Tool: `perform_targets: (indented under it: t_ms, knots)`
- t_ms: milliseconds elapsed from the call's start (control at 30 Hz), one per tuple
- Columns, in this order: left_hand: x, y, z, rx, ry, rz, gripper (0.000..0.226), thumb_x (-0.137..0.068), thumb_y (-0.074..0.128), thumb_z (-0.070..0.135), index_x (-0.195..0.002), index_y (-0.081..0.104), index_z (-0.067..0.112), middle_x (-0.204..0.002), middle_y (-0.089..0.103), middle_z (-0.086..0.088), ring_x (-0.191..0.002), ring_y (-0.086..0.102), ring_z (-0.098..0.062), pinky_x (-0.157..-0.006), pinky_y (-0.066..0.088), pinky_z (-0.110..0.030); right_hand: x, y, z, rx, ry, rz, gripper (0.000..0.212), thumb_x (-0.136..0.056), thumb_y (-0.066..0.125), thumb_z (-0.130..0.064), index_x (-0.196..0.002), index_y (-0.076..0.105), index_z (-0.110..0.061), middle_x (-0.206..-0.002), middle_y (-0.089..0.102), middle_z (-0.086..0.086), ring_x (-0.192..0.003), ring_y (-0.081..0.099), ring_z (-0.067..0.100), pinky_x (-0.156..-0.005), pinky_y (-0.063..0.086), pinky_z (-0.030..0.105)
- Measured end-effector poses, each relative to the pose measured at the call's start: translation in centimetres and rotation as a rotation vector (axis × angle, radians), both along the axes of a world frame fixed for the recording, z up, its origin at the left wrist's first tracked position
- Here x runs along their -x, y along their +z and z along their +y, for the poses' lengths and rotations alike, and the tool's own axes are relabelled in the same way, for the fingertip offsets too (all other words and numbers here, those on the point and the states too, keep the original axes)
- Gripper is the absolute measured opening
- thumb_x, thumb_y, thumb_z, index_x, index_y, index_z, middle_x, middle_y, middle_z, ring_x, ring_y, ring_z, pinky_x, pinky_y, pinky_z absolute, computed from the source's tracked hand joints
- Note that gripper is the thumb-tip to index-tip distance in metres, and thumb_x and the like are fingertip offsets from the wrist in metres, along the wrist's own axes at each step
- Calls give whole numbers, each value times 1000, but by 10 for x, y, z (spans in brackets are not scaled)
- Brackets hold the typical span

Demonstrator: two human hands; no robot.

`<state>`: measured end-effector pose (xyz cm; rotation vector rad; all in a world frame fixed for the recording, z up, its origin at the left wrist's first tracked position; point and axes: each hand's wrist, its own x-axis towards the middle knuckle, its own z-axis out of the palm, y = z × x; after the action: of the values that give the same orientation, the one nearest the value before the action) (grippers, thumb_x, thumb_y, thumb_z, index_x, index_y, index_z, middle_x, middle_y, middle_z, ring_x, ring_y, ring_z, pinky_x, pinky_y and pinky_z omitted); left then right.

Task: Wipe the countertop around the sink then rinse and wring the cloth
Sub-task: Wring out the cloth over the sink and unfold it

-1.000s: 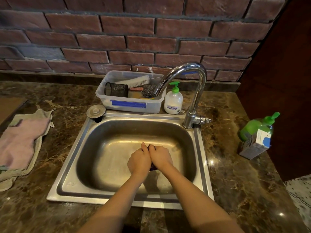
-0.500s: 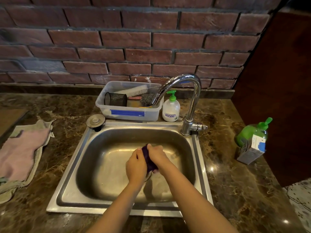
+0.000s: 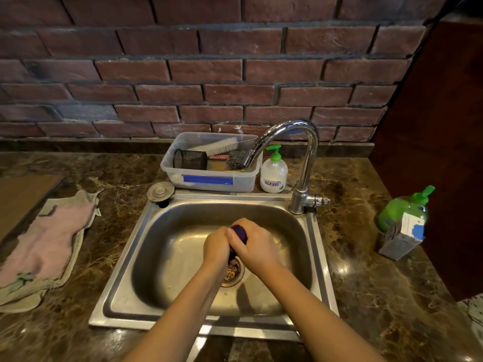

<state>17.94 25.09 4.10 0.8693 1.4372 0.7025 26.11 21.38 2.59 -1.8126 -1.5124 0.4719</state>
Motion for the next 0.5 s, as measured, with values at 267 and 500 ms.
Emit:
perform_targets:
  t_ms: [267,500]
  knots:
    - [-2,-15,2,-289,-237,694,37,-99,31,24,-75,57,12,-82,61,-6,-70,48,-16,-61,34,-27,7,-14,3,166,-188,136,49,-95,27,-47,-65,58,-24,-53,51,-8,-54,53,3,-49,36,19]
    - [0,-24,2,-328,-82,660,40,-95,36,20,-62,58,11,-70,59,-6,-69,52,-23,-58,33,-31,12,-21,12,296,-267,287,50,-95,28,-40,-81,65,-10,-77,65,9,-70,60,16,-59,40,25]
